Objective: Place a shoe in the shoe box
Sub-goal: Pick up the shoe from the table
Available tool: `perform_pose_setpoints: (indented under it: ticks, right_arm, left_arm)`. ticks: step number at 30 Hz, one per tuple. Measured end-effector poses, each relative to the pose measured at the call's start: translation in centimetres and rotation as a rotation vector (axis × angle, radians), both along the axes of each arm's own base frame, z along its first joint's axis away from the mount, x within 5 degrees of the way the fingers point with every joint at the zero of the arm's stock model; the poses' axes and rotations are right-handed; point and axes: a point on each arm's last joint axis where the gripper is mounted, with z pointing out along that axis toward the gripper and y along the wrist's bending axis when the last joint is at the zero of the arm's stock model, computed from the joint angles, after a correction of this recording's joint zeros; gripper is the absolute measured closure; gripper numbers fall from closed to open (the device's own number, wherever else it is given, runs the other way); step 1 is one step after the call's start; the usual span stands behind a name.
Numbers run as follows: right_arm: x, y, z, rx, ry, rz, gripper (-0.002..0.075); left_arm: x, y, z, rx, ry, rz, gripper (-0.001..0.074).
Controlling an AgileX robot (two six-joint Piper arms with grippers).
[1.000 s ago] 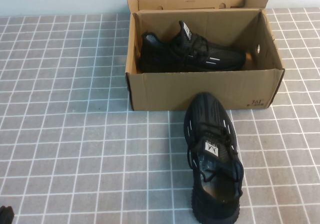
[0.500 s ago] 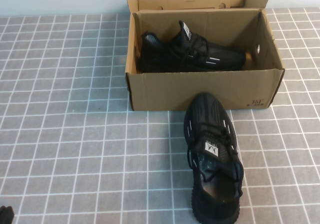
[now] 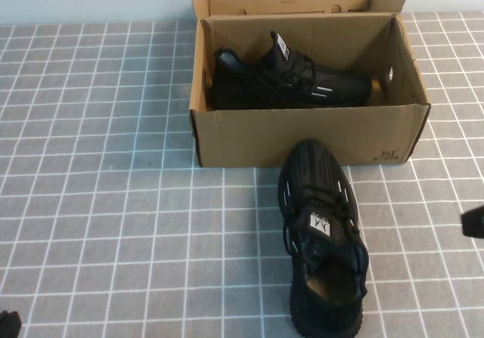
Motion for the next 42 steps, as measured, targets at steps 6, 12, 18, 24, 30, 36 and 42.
perform_pose_setpoints:
  ticks: [6, 12, 18, 24, 30, 36, 42]
  right_arm:
    - [3.6, 4.0, 0.0, -0.071, 0.036, 0.197, 0.0742]
    - [4.5, 11.2, 1.6, -0.171, -0.084, 0.6, 0.0742]
    - [4.3, 15.8, 2.2, -0.293, -0.137, 0.93, 0.0685]
    - [5.5, 15.8, 1.0, -0.417, -0.12, 0.971, 0.0428]
    - [6.8, 15.9, -0.4, -0.506, -0.137, 0.955, 0.0227]
    - [8.3, 16.6, -2.3, -0.542, -0.146, 0.92, 0.0214]
    - [9.6, 16.7, -3.8, -0.63, -0.163, 0.911, 0.0213]
  left_arm:
    - [0.0, 0.0, 0.0, 0.0, 0.0, 0.0, 0.0736]
    - [0.0, 0.0, 0.0, 0.0, 0.0, 0.0, 0.0736]
    - [0.0, 0.0, 0.0, 0.0, 0.0, 0.0, 0.0736]
    - [0.0, 0.0, 0.0, 0.0, 0.0, 0.0, 0.0736]
    - [0.0, 0.0, 0.0, 0.0, 0.0, 0.0, 0.0736]
    - [0.0, 0.0, 0.0, 0.0, 0.0, 0.0, 0.0736]
    - [0.0, 0.0, 0.0, 0.0, 0.0, 0.0, 0.0736]
